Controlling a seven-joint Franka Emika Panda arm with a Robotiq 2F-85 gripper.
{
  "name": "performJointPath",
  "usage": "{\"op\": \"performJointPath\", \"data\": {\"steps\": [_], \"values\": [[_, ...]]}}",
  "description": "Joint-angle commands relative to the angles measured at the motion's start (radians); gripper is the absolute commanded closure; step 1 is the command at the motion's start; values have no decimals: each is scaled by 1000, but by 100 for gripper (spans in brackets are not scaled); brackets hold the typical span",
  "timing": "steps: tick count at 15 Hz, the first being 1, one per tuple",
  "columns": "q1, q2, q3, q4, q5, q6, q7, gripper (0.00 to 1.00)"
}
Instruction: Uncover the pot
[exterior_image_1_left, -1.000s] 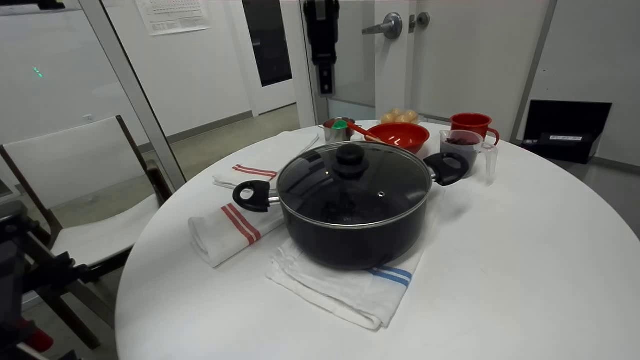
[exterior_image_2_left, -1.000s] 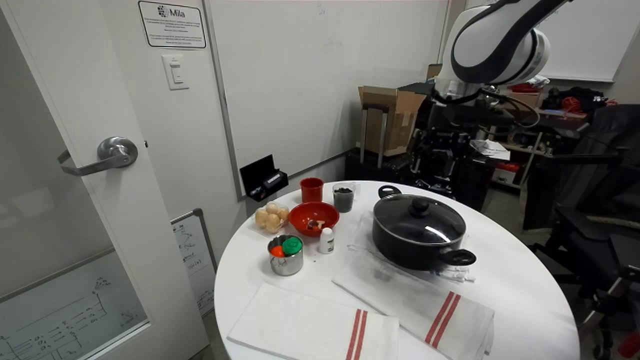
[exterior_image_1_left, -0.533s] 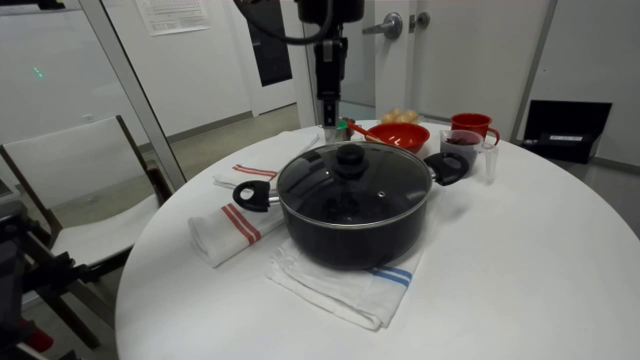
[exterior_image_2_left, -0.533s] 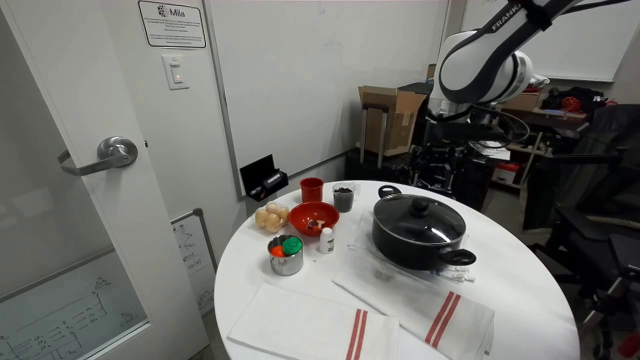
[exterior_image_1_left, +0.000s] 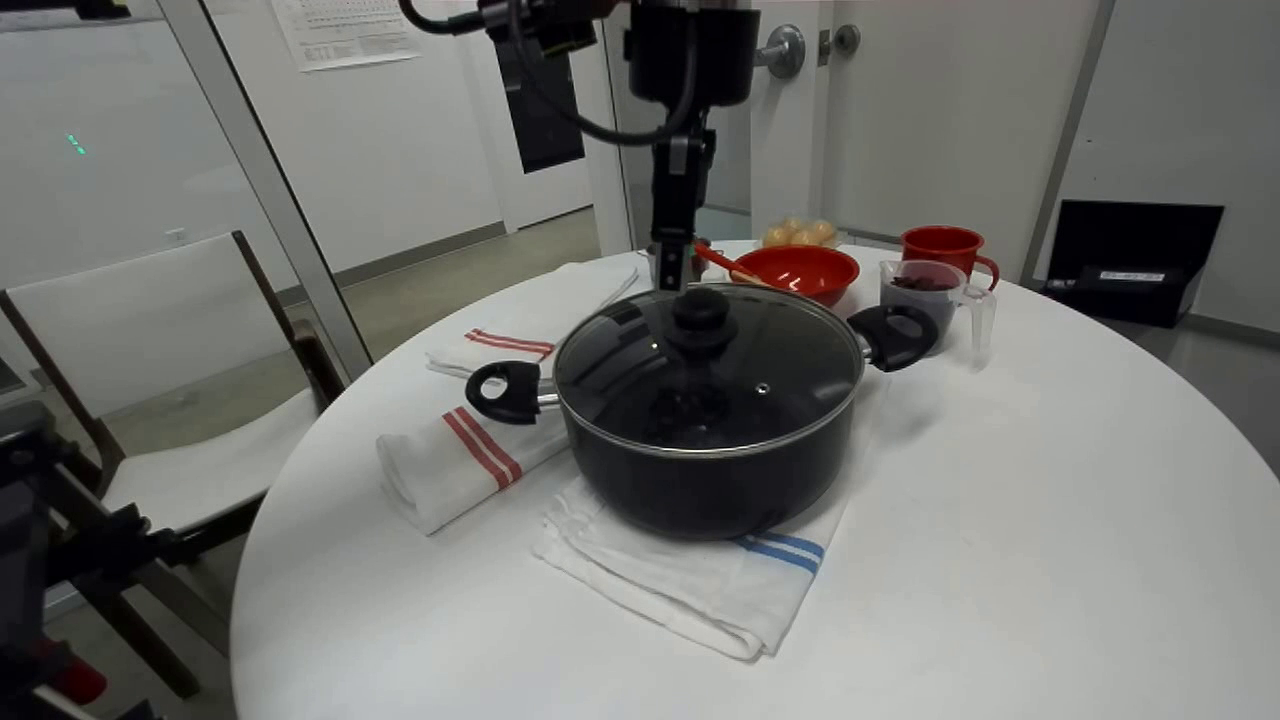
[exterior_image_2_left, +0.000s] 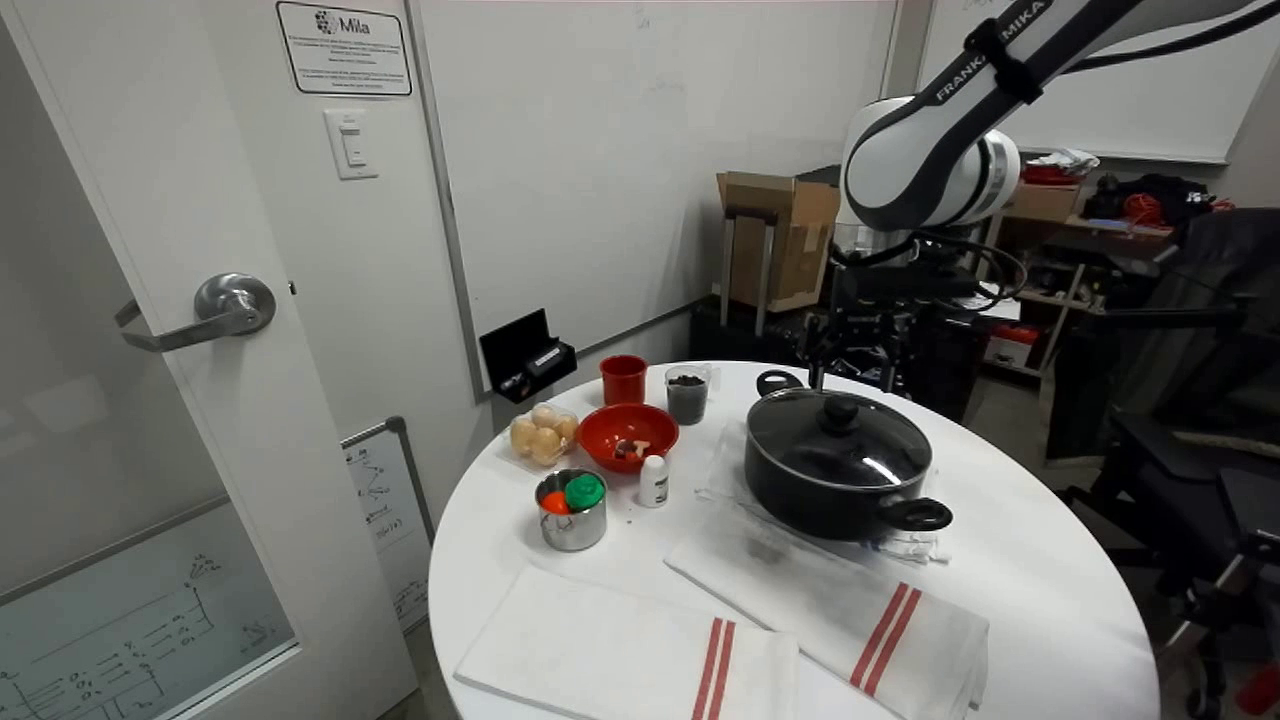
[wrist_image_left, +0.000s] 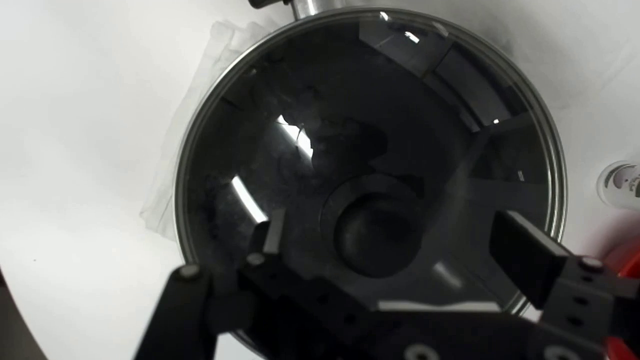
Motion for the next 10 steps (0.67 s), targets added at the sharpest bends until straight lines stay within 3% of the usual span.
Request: {"op": "performJointPath", "data": {"steps": [1, 10], "values": [[-2, 69, -14, 95, -2, -66, 44, 0], [-3, 156, -26, 188, -4, -135, 75, 0]]}}
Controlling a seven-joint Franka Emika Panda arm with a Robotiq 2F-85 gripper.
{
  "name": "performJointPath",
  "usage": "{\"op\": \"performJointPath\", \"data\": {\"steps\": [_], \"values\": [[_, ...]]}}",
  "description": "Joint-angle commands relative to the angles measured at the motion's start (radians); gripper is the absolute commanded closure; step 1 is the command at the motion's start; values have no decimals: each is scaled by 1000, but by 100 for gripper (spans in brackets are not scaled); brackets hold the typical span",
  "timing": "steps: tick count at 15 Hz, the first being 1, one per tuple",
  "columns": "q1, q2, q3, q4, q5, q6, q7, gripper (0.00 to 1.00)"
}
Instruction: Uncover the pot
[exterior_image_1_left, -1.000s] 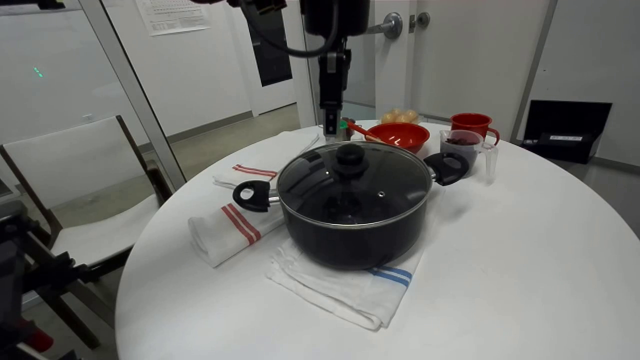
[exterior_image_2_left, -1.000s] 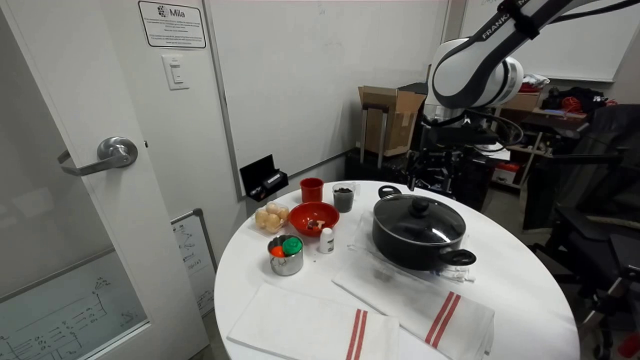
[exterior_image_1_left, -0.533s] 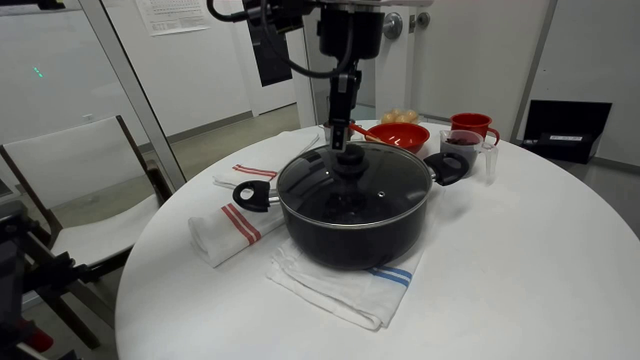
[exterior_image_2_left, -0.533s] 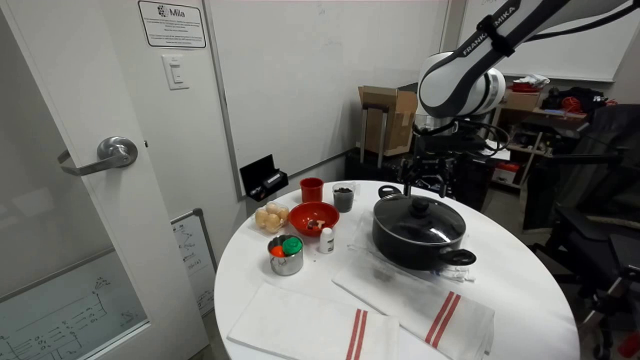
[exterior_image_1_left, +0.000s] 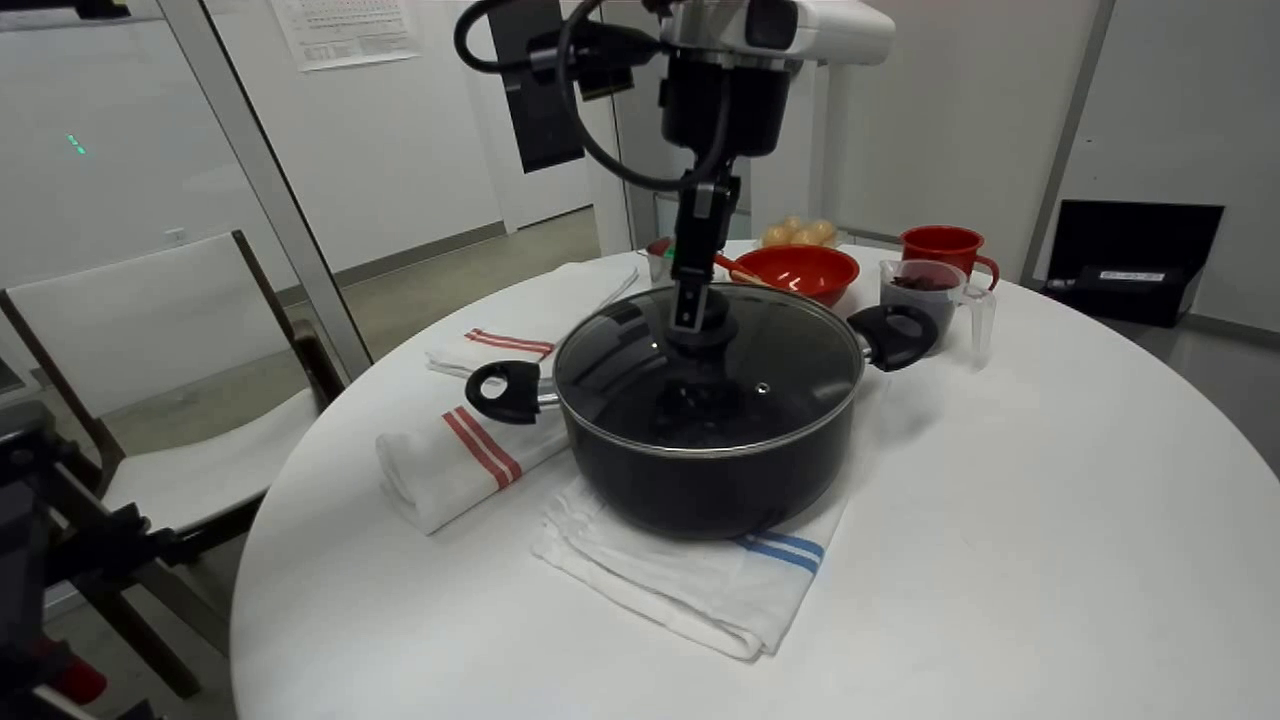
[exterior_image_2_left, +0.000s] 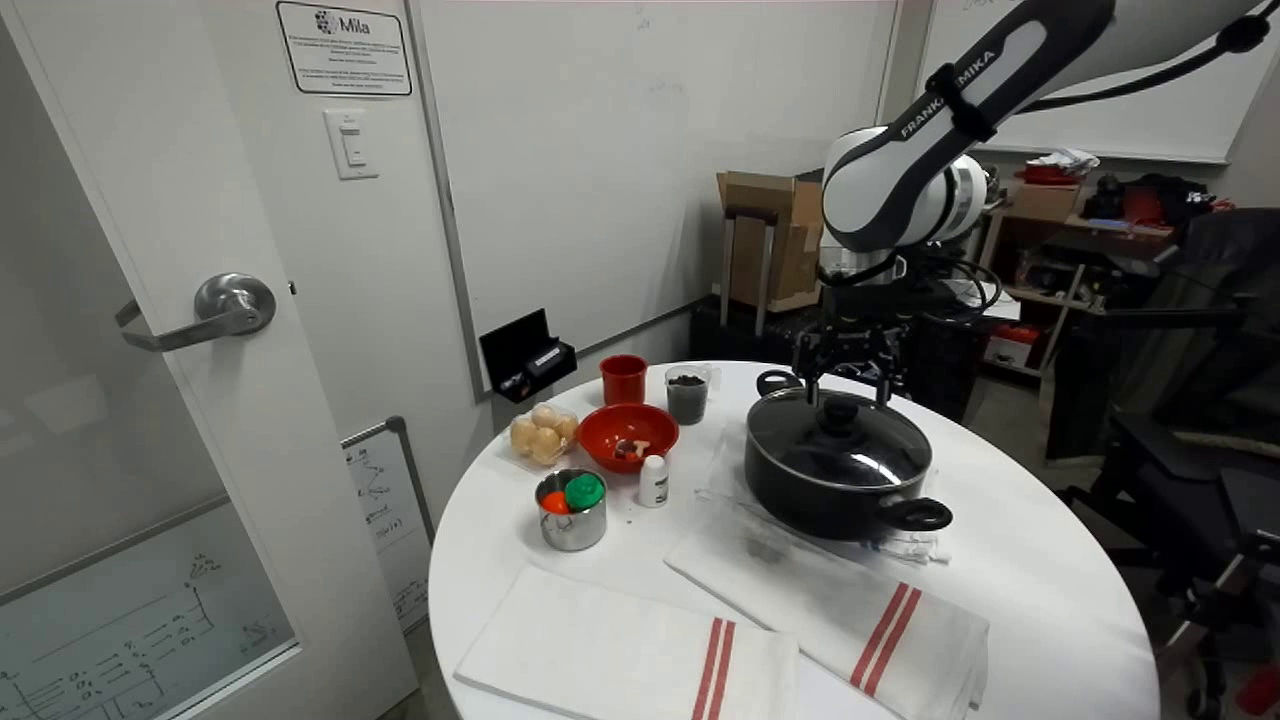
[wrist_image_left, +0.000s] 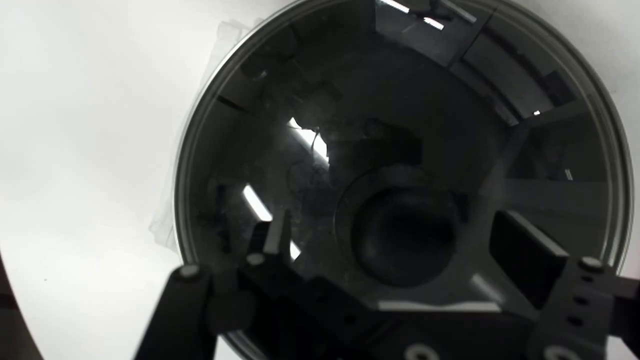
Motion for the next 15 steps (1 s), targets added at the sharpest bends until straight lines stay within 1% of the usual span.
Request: {"op": "performJointPath", "data": {"steps": [1, 5, 6, 7, 9, 13, 15], "values": [[-2, 50, -7, 73, -3, -53, 28, 0], [-3, 72, -10, 98, -2, -67, 34, 0], [-4, 75, -11, 102, -1, -68, 35, 25], [-5, 77, -11, 105, -1, -70, 36, 26], [-6, 79, -11, 109, -1, -70, 40, 40], [-5, 73, -8, 120, 0, -71, 42, 72], [-6, 72, -8, 119, 1, -73, 42, 74]]}}
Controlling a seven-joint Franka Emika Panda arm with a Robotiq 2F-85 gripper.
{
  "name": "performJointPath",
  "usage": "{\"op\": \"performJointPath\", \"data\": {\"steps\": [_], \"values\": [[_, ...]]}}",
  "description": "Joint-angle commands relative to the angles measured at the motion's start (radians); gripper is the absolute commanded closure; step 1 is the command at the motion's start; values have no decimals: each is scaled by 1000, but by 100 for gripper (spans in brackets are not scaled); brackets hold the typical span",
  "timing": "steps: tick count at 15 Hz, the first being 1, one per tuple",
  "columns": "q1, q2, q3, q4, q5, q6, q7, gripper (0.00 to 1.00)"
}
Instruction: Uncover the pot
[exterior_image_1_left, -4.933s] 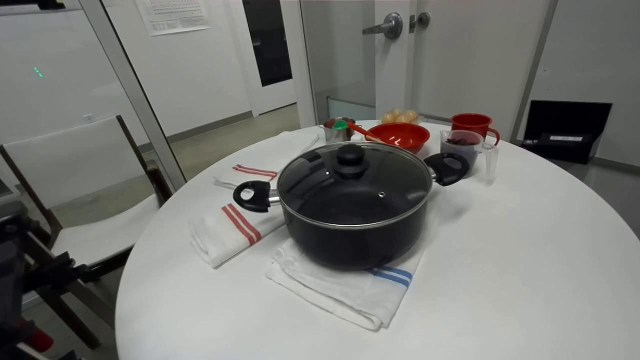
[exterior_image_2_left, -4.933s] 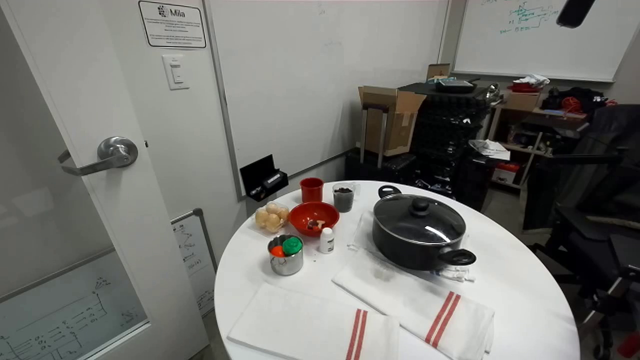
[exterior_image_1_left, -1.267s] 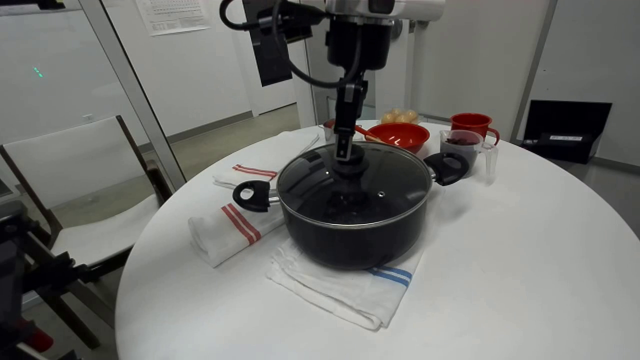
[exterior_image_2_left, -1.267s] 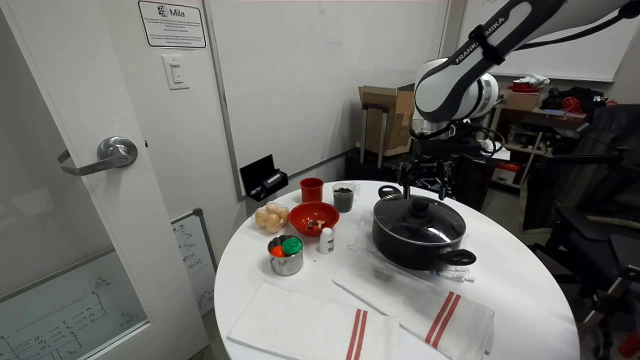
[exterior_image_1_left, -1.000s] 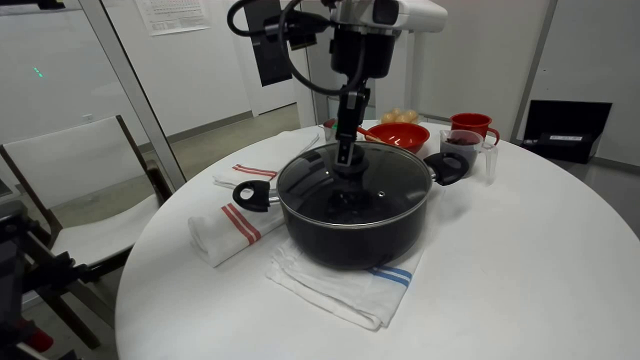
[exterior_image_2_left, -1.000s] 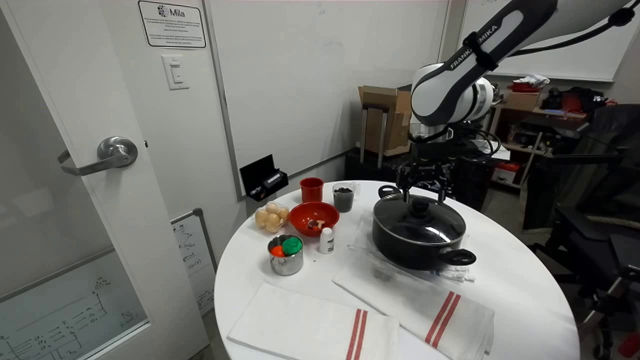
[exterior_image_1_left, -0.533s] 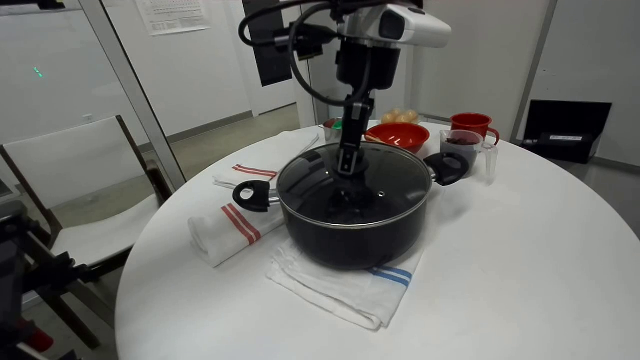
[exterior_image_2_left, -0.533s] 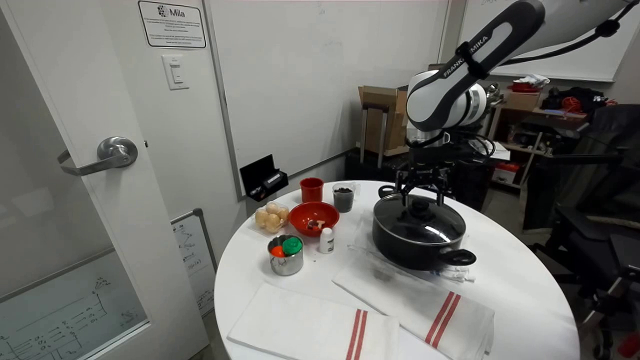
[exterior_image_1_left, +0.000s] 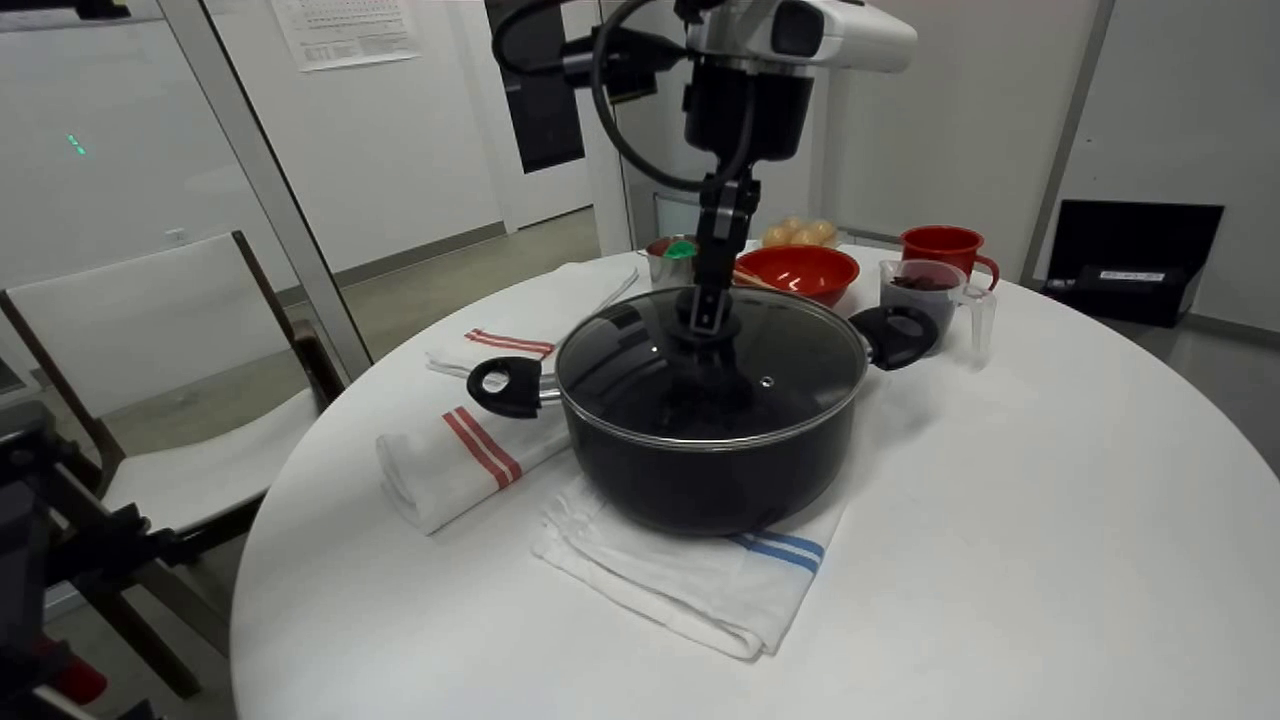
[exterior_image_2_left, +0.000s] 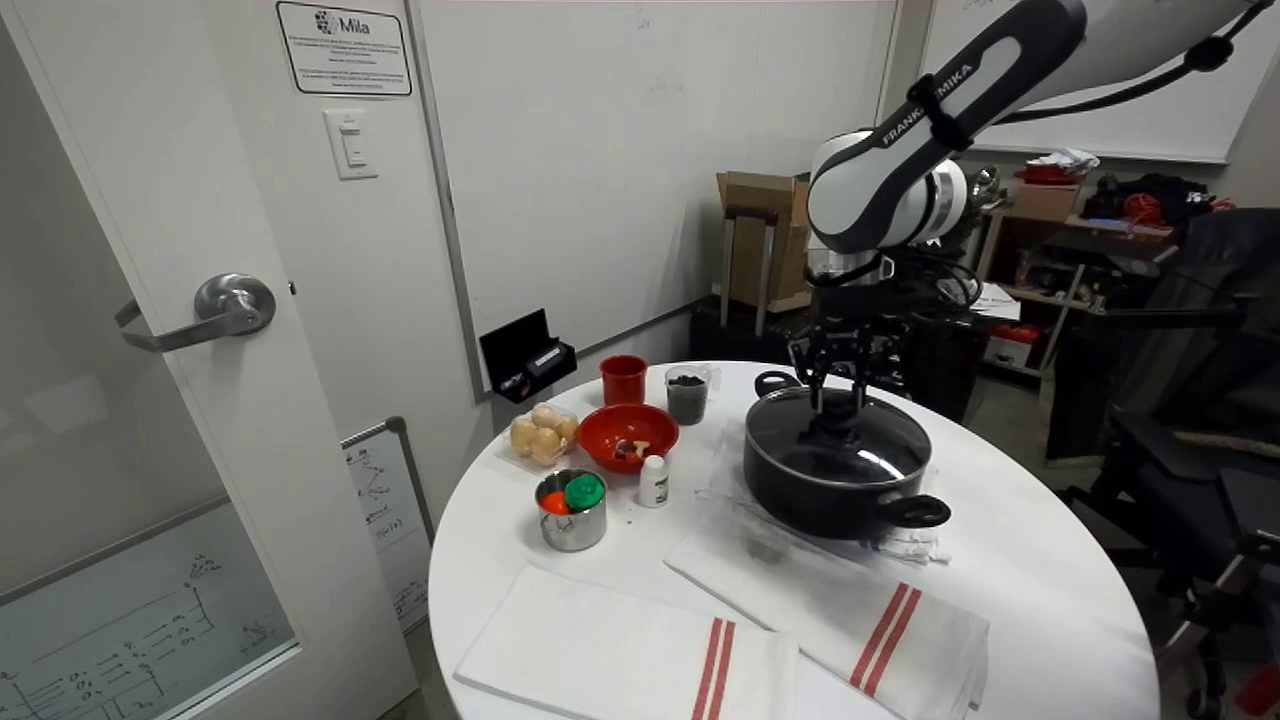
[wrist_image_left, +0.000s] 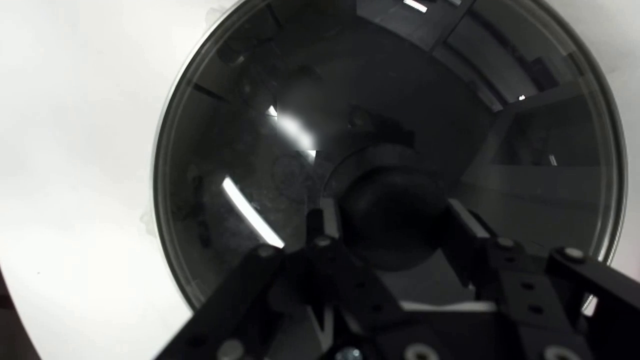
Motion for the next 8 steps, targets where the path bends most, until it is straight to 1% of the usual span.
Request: {"op": "performJointPath", "data": {"steps": [1, 8], "values": [[-4, 14, -1, 29, 1, -28, 18, 74], [-9, -57, 4, -38, 13, 0, -4, 74]]}}
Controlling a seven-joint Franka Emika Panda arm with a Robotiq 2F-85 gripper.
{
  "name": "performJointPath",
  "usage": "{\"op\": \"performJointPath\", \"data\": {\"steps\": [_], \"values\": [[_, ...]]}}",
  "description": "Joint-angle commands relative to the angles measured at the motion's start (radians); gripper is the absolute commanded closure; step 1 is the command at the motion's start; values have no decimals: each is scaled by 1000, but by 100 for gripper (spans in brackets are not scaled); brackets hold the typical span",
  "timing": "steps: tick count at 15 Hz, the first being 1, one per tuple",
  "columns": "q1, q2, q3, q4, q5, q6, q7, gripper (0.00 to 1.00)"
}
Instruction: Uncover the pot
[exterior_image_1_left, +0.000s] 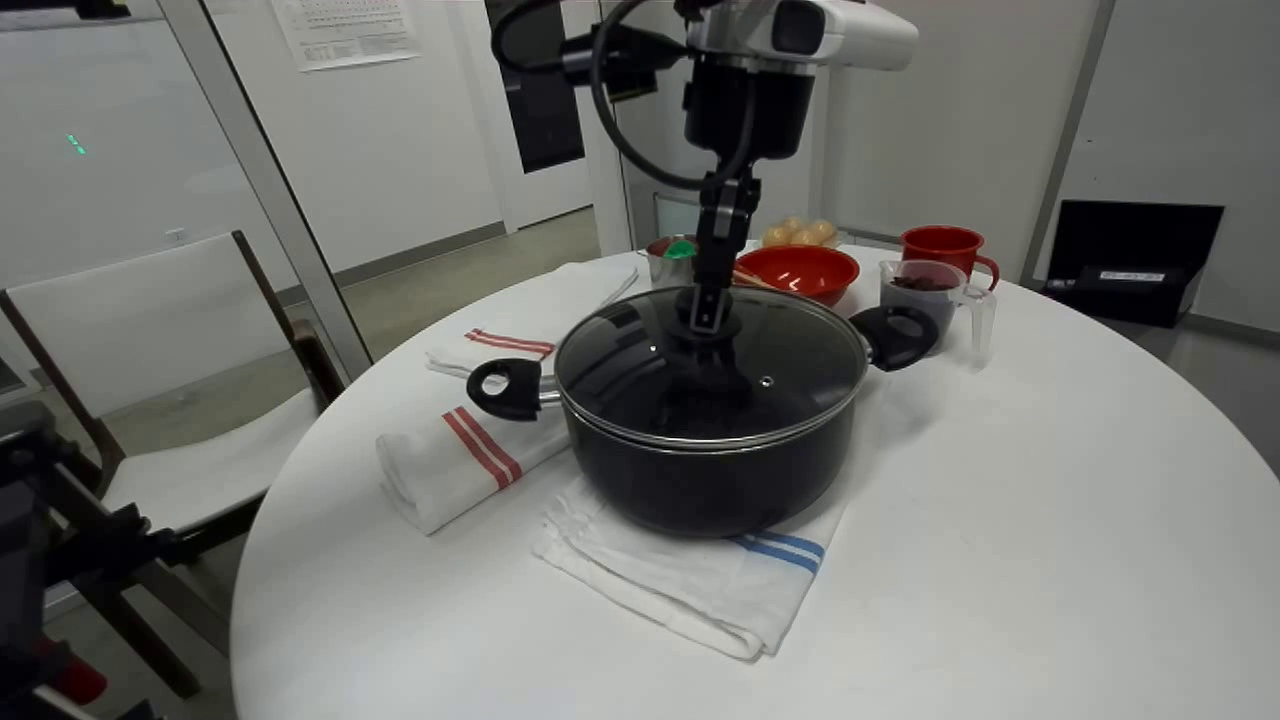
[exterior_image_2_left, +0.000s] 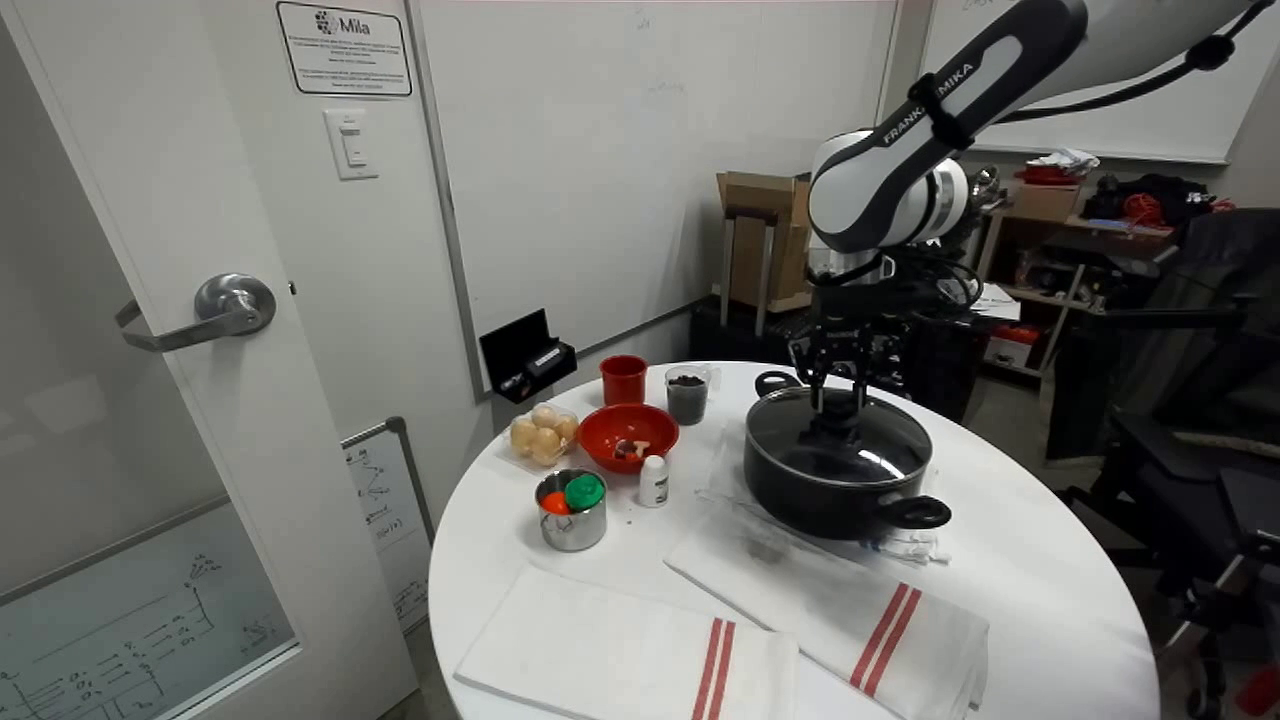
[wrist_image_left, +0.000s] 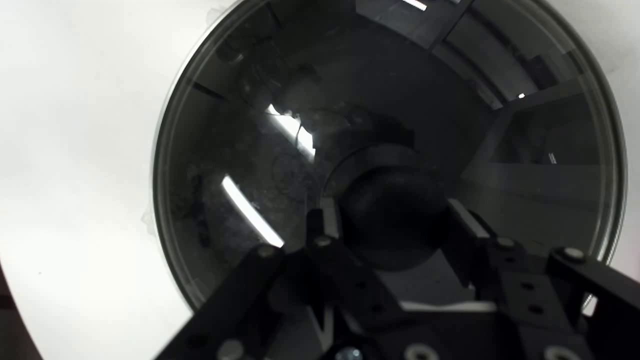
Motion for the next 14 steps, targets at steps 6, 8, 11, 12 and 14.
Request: {"op": "performJointPath", "data": {"steps": [6, 8, 11, 12, 14], "values": [[-3, -119, 7, -85, 13, 27, -16, 74], [4, -144, 8, -101, 7, 39, -17, 74], [22, -180, 14, -121, -6, 54, -20, 74], [29, -192, 18, -128, -10, 56, -22, 74], [52, -212, 23, -139, -26, 66, -21, 74]]}}
